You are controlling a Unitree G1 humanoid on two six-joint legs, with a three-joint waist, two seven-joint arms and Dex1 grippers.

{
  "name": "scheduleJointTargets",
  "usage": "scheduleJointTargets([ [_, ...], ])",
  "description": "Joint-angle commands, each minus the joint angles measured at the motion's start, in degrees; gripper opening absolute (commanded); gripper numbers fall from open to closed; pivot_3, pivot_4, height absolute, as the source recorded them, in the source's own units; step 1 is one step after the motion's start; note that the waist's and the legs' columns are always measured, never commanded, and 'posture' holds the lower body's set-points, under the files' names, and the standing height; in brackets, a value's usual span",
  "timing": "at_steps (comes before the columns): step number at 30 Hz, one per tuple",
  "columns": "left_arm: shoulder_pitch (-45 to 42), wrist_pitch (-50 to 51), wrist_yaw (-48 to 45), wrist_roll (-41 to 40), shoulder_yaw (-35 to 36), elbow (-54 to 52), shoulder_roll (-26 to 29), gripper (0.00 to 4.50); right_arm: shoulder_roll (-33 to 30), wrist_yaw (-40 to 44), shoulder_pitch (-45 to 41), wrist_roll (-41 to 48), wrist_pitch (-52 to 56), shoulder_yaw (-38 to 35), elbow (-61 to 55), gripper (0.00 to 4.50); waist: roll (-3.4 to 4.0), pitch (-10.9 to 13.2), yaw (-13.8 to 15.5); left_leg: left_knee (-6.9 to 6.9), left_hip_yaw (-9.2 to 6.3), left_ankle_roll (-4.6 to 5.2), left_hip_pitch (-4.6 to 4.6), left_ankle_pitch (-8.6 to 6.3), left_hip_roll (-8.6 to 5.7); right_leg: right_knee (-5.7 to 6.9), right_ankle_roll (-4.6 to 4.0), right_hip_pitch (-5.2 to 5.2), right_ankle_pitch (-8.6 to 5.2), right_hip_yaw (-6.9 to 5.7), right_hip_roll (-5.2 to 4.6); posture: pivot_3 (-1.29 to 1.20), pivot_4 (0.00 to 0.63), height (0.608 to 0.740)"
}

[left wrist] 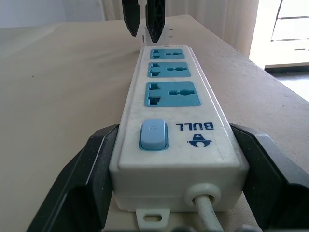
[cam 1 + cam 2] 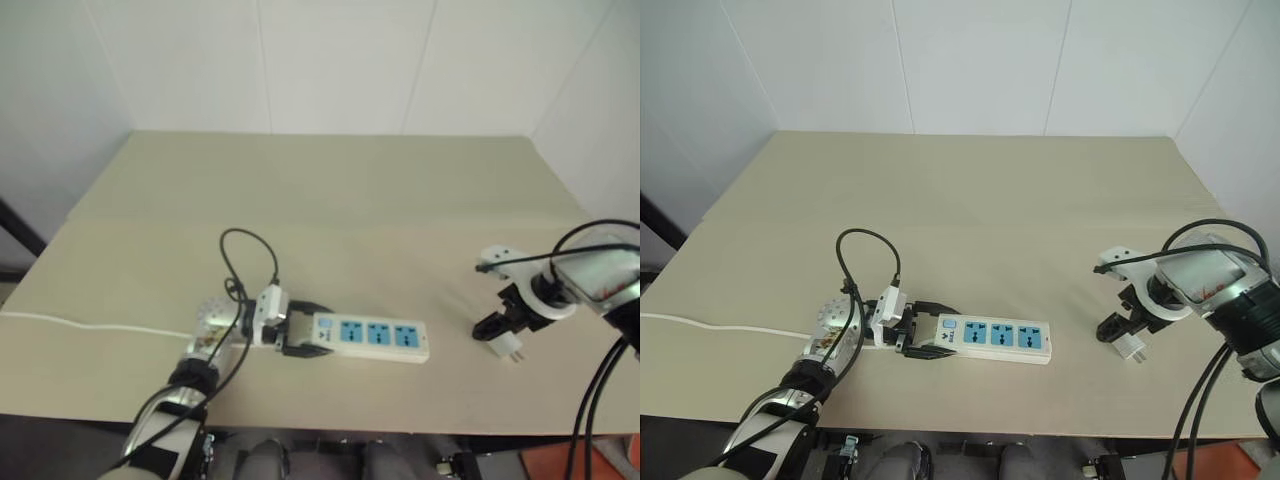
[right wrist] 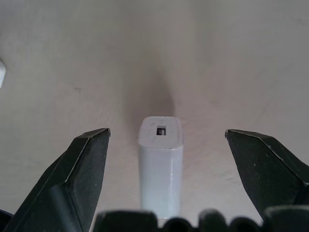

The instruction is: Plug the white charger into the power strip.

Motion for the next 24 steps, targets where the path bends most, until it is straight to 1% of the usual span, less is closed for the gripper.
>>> scheduleJointTargets([
  [1, 0.8, -0.6, -0.2, 1.8, -1.8, 0.6, 0.0, 3.26, 0.0, -0.3, 0.4, -0.8, -1.0, -1.9, 0.9, 4.5, 0.0, 0.0, 0.0, 0.0, 0.0, 0.0, 0.0, 0.0, 0.0, 0.01, 0.0, 0.0, 0.0, 0.0, 0.0, 0.0, 0.15, 0.74],
  [17, 0.8, -1.4, -0.5, 1.9, -2.0, 1.3, -0.1, 3.26, 2.5, -2.9, 2.6, -0.7, 0.3, -4.8, 2.6, 4.5, 0.0, 0.0, 0.0, 0.02, -0.01, 0.0, 0.01, 0.0, 0.0, 0.04, 0.0, 0.02, 0.0, 0.0, 0.0, 0.0, 0.15, 0.74],
  [20, 0.7, -1.5, -0.6, 1.9, -1.9, 1.5, -0.1, 3.26, 2.3, -3.0, 3.0, -0.6, 0.3, -4.6, 2.2, 3.91, 0.01, 0.0, 0.0, 0.02, -0.01, 0.0, 0.03, 0.0, -0.01, 0.04, 0.0, 0.03, 0.0, 0.0, 0.0, 0.0, 0.15, 0.74],
  [23, 0.4, -1.8, -0.4, 2.0, -1.9, 2.0, -0.1, 3.26, 2.3, -2.9, 3.2, -0.1, 0.4, -4.7, 1.9, 2.94, 0.01, 0.0, 0.0, 0.02, -0.01, 0.0, 0.04, 0.0, -0.01, 0.04, 0.0, 0.04, 0.0, 0.0, 0.0, 0.0, 0.15, 0.74],
  [24, 0.4, -1.9, -0.4, 2.0, -1.9, 2.1, -0.1, 3.26, 2.3, -2.9, 3.3, -0.1, 0.4, -4.6, 1.8, 2.53, 0.01, 0.0, 0.0, 0.02, -0.01, 0.0, 0.05, 0.0, -0.01, 0.04, 0.0, 0.05, 0.0, 0.0, 0.0, 0.0, 0.15, 0.74],
])
